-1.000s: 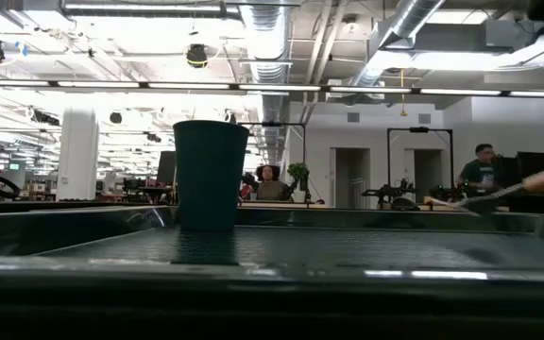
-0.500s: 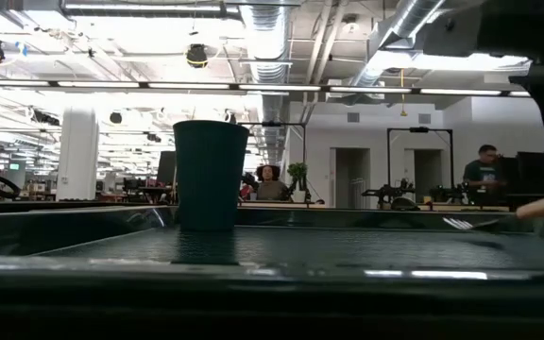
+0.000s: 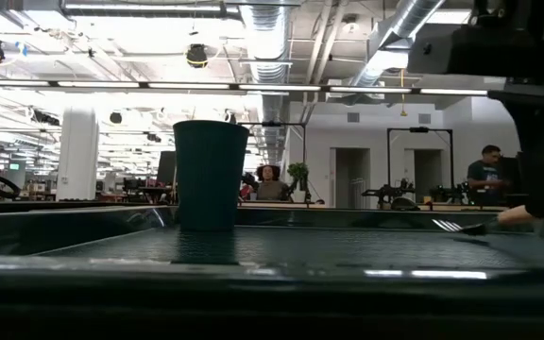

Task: Pick and place plate/cup/fork/spoon on tray
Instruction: Put the light orange fork on the black tray to the bottom right of the dark blue glass

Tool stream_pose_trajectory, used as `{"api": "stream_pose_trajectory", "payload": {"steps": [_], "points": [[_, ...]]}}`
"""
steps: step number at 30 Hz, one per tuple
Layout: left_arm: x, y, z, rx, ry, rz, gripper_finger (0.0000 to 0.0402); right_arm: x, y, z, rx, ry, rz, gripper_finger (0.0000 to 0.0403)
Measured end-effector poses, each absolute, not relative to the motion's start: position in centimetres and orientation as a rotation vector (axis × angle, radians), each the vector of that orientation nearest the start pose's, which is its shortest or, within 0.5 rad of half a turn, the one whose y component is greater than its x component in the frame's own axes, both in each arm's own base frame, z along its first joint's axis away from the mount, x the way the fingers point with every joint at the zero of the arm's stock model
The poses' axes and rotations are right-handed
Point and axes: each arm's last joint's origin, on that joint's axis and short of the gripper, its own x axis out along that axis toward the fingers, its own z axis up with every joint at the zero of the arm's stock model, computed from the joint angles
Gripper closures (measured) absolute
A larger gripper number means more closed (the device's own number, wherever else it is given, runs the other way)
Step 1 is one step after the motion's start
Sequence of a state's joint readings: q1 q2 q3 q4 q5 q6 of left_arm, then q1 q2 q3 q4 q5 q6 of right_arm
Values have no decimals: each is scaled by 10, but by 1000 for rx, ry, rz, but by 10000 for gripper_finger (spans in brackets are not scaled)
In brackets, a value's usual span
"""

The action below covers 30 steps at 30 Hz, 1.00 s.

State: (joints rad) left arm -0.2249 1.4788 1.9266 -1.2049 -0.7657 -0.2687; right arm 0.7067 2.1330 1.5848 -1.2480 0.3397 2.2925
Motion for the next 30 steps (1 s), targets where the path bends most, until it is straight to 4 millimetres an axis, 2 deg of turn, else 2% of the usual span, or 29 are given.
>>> {"api": "stream_pose_trajectory", "payload": {"steps": [8,16,25,30], "points": [[253,-37,466,108,594,598,139,294,242,157,923,889,-1301,351],[253,-37,465,111,602,599,139,299,245,145,931,899,-1293,341],[252,-37,465,113,605,599,139,298,246,145,942,937,-1304,303],[252,-37,465,116,609,599,139,298,246,145,940,941,-1301,262]]}}
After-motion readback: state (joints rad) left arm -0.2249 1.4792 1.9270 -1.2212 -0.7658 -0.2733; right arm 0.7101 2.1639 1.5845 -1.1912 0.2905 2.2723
